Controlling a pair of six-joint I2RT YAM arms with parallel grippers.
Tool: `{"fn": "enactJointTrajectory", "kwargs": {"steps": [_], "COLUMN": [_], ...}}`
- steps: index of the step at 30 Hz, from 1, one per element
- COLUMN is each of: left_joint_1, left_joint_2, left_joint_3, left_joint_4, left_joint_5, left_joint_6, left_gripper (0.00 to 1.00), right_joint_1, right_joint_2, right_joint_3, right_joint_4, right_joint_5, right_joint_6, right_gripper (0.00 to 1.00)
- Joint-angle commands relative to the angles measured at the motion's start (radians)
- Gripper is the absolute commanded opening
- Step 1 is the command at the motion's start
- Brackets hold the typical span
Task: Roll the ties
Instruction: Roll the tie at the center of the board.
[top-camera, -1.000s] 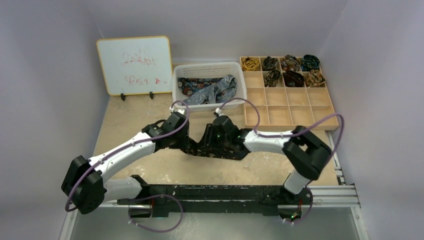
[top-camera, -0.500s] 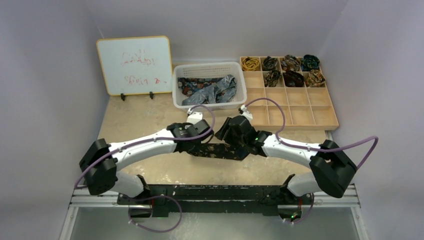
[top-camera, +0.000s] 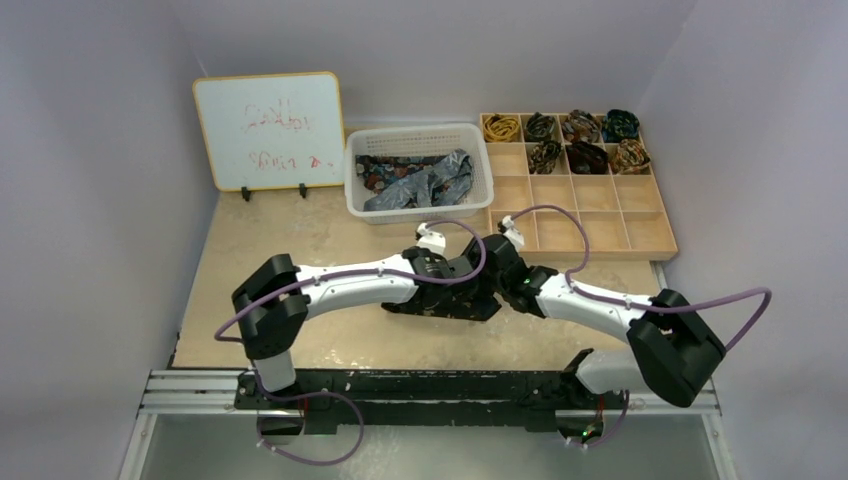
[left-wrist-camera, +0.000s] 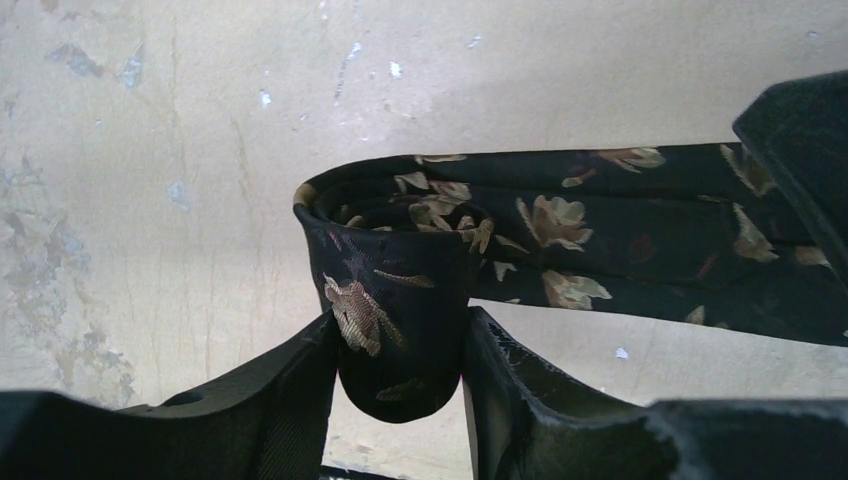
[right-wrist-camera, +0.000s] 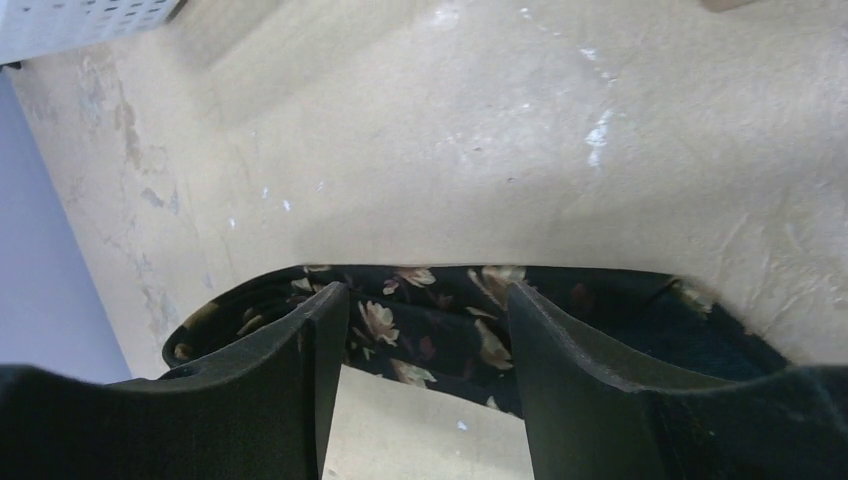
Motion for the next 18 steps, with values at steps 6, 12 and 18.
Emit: {"fn": "enactJointTrajectory", "kwargs": {"steps": [6, 12, 18], "left_joint_1": [-0.015, -0.008, 0.015], "left_joint_2": [0.031, 0.02, -0.039], "left_joint_3": [0.046, 0.004, -0.029], "left_joint_4": [0.174, 0.29, 0.37], "left_joint_5": [0.118, 0.228, 0.326], "left_joint_6": [0.157, 0.204, 0.238], "left_gripper": [0.57, 0.67, 0.69], "right_joint_1": [-0.094, -0.123, -0.131], "right_joint_2": [-0.028, -0.042, -0.053], "right_joint_3": [-0.066, -0.083, -0.076], "right_joint_4": [0.069, 0.086, 0.082], "right_joint_5": [-0.114, -0.167, -0.18], "right_joint_6": [-0.014, -0.03, -0.043], "right_gripper": [0.64, 0.65, 0.68]}}
